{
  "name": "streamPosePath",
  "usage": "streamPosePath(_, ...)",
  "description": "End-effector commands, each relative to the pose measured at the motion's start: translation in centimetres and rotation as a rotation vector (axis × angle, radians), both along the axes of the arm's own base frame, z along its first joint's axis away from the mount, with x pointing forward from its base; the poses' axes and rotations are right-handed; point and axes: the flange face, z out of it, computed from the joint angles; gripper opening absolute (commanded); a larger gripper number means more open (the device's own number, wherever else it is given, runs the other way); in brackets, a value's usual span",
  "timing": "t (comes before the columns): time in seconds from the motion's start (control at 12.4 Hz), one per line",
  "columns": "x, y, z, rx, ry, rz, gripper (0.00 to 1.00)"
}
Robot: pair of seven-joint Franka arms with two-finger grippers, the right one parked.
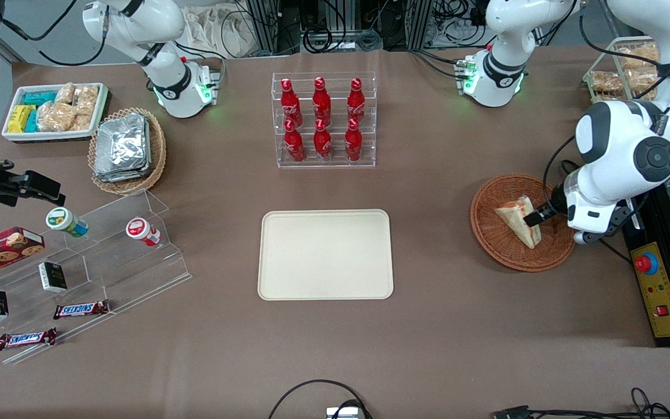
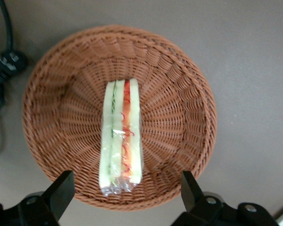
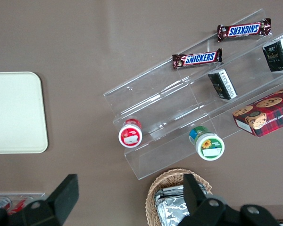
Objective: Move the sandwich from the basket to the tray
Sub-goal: 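Lower the open left gripper over the wrapped sandwich in the wicker basket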
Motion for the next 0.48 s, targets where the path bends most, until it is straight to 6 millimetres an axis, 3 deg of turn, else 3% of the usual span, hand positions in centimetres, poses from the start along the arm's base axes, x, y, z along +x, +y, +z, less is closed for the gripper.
streamPosePath(0.0, -0.3, 0.2, -0.3, -0.020, -0.005, 0.110, 1.00)
streamPosePath(0.4, -0.5, 1.7, -2.9, -0.026, 0.050, 0.147, 1.00)
